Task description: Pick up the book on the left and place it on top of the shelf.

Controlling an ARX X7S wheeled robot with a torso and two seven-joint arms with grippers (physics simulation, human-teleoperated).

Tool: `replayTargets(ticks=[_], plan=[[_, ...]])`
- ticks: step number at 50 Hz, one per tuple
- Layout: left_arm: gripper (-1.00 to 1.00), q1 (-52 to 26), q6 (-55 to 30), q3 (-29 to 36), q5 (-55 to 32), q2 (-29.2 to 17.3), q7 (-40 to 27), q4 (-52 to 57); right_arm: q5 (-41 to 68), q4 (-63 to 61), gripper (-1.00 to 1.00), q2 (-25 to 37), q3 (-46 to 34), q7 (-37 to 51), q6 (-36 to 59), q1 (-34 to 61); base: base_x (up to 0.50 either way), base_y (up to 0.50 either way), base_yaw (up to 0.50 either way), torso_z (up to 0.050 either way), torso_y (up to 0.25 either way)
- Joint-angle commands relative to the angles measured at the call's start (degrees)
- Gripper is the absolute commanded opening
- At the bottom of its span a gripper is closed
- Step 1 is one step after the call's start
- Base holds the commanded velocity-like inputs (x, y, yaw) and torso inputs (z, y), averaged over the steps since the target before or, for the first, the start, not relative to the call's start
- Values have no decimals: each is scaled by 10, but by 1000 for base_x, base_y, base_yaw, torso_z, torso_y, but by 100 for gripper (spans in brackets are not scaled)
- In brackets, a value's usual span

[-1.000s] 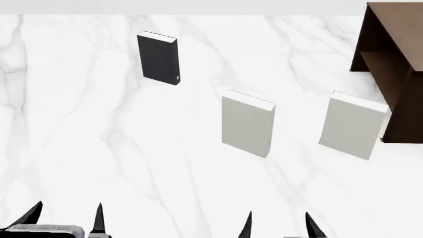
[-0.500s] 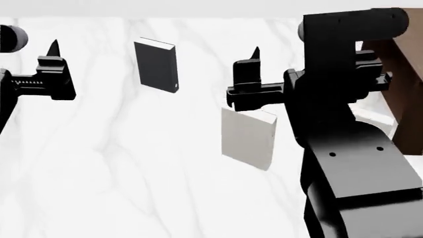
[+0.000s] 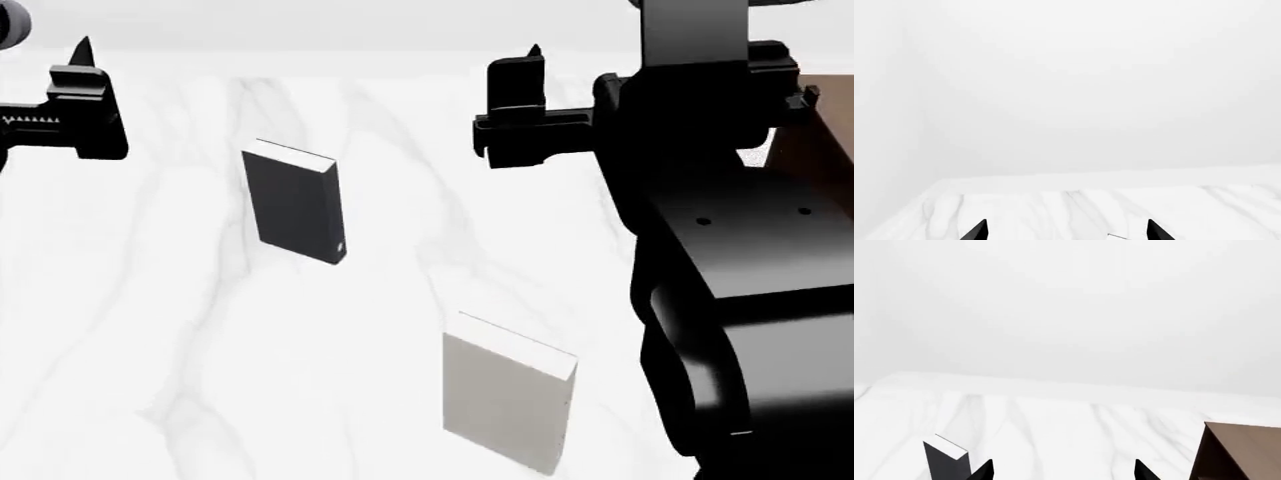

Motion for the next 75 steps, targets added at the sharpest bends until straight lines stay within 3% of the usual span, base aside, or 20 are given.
replayTargets(ticks=[1,51,57,60,62,69,75], plan=[[100,-9,3,5,0,-5,1,-11,3,13,100,3,-3,0,3,12,500,0,0,0,0],[100,-10,9,6,-9,-12,-8,-27,9,51,100,9,-18,5,-29,2,490,0,0,0,2],[100,-10,11,7,-9,-14,-9,-28,21,89,100,20,-48,-23,5,32,0,0,0,0,3],[100,-12,12,8,-9,-14,-10,-30,61,111,100,35,-71,-100,4,46,0,0,0,0,0],[100,-13,12,8,-9,-16,-11,-30,46,111,100,61,-133,-137,-43,47,0,0,0,0,0],[100,-15,18,10,-7,-18,-13,-37,112,87,100,104,-193,-282,-47,42,0,0,0,0,0],[100,-15,19,13,-6,-19,-14,-36,126,97,100,105,-211,-307,-28,52,0,0,0,0,0]])
